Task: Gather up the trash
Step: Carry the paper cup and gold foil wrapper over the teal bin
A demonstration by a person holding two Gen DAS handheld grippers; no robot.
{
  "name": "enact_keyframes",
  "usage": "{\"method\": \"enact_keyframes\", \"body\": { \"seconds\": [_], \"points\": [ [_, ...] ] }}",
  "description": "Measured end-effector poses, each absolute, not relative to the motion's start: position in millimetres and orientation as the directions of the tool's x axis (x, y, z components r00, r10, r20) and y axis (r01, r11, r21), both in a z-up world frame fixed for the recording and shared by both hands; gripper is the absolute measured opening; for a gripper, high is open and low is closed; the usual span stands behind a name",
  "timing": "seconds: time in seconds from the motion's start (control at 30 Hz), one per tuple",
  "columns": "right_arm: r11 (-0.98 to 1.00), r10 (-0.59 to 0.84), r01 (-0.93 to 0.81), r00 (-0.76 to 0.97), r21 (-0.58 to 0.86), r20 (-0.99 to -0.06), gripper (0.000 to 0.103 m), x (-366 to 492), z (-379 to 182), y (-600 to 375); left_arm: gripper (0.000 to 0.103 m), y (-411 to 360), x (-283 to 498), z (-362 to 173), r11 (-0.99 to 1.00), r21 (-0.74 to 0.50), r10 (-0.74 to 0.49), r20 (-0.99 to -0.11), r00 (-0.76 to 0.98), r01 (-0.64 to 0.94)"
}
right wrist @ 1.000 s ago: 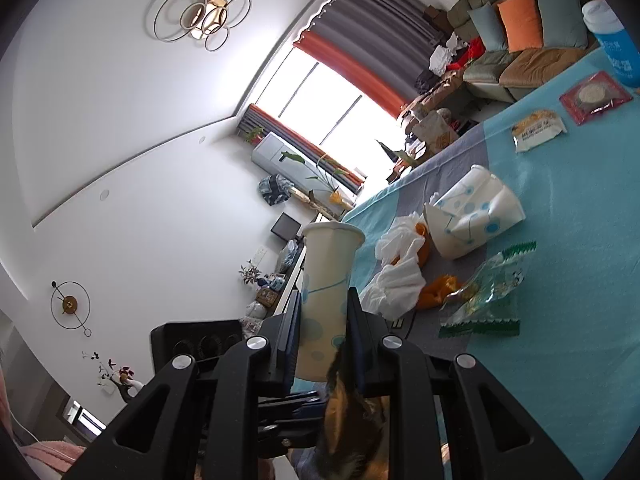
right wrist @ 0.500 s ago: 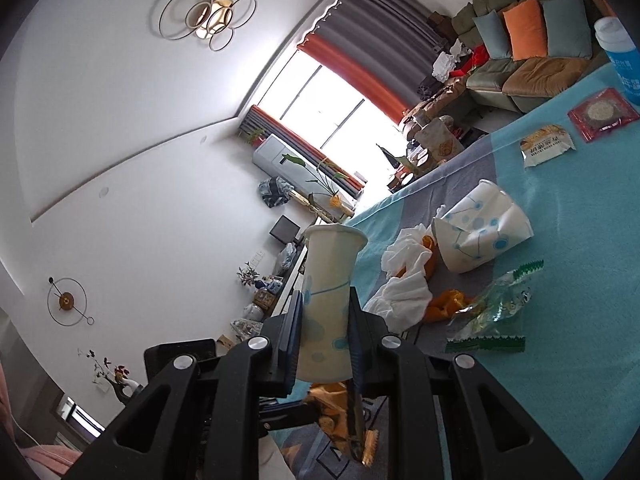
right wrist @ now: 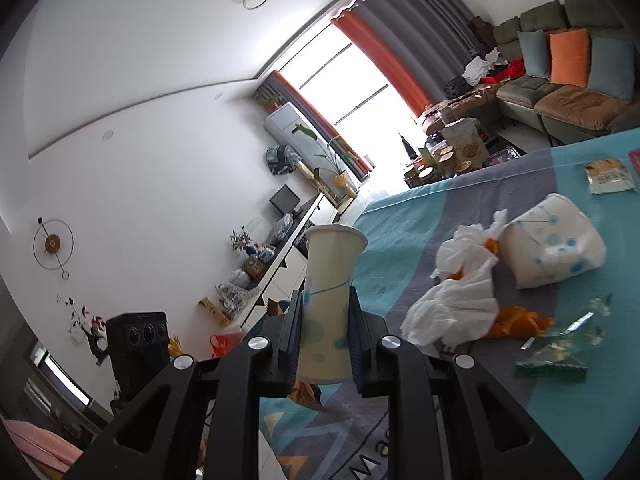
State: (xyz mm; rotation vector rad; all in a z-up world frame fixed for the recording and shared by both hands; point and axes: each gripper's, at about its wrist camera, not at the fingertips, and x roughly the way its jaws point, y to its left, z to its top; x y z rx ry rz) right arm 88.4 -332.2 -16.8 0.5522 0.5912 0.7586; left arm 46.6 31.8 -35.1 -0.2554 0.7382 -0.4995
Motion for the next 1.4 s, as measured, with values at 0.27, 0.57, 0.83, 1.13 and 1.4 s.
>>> {"method": "enact_keyframes", "body": {
  "seconds": [0.27,0.57,0.83,1.13,1.4],
  "points": [
    [0.598,0.786,-0.52,0.527,0.61,-0.322,0.019,96.2,-9.4,-293.8,0.008,84.4,25.9,-22.2,0.903,-0.369,-0.409,-0.575,0.709,0.222],
    [0.57,0.821,-0.587,0.446,0.576,-0.357,0.019,103.6,-6.6,-242.4,0.008,131.3,11.2,-13.3,0.935,-0.341,-0.292,-0.572,0.767,0.101],
    [0.535,0.845,-0.634,0.387,0.559,-0.37,0.019,110.9,-1.0,-205.6,0.008,168.5,3.9,-6.1,0.946,-0.324,-0.209,-0.562,0.801,0.019],
    [0.505,0.86,-0.668,0.337,0.547,-0.384,0.019,112.9,0.9,-167.8,0.008,197.1,-6.1,-2.3,0.95,-0.307,-0.137,-0.561,0.817,-0.051],
    [0.476,0.872,-0.694,0.292,0.54,-0.393,0.019,115.0,2.7,-138.7,0.008,211.2,-14.0,2.5,0.946,-0.308,-0.1,-0.559,0.823,-0.095]
  ]
}}
